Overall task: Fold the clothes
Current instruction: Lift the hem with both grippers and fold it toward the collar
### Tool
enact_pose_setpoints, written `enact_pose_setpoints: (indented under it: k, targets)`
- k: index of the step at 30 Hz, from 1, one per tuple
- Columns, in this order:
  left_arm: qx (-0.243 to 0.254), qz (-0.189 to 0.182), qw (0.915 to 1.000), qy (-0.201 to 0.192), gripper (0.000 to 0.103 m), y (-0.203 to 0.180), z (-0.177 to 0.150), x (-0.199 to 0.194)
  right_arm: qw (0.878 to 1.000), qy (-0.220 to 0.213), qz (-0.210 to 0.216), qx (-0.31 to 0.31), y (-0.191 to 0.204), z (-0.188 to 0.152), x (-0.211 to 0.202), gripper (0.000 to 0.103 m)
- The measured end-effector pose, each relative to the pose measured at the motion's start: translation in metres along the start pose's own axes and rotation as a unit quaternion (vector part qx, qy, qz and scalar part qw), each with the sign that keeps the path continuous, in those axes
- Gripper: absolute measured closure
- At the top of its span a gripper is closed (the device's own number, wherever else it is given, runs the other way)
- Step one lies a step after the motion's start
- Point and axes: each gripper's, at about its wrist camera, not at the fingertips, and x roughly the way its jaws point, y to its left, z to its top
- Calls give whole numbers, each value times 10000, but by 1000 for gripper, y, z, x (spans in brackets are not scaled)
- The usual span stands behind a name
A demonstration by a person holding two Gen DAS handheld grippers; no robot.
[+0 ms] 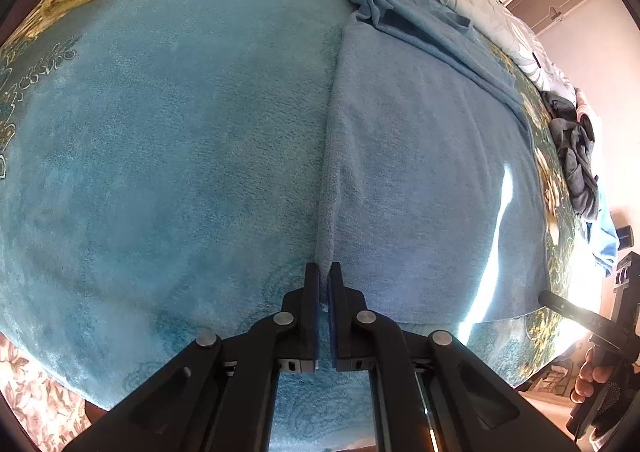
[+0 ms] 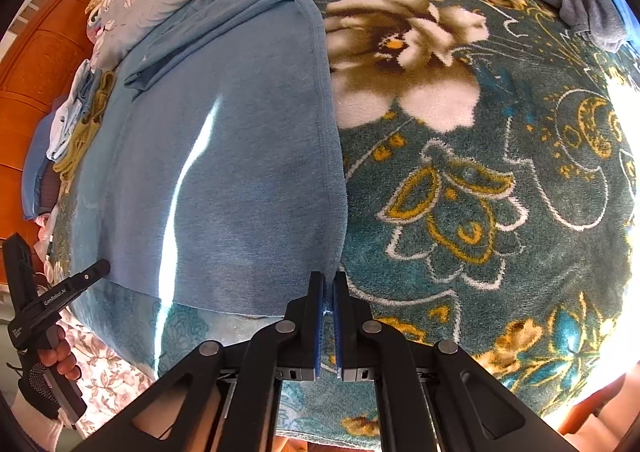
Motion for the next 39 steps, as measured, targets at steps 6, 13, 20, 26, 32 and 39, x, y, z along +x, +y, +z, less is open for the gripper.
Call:
enact_pose_setpoints:
  k: [6, 13, 20, 26, 32, 39]
  targets:
    - [10, -369, 9984, -437, 100, 4, 38, -35, 9985, -407, 370, 54, 1, 22, -27, 99]
    - [34, -672, 9949, -754, 100, -42, 67, -45, 9928, -1034, 600, -12, 12, 79, -67, 99]
    - [219, -886, 9900, -1072, 100, -65, 137, -42, 9864, -1512, 643, -87, 22, 144, -80, 99]
    - [351, -915, 9886, -1147, 100, -74, 200, -23, 9823, -1771, 604, -36, 31, 200, -75, 99]
    - [473, -909, 9884, -1119, 100, -82, 262, 1, 9806, -1897, 496, 42, 41, 256, -57, 99]
    - [490, -961, 9889, -1025, 100, -85, 324, 36, 9788, -2003, 369, 201, 48, 315, -32, 99]
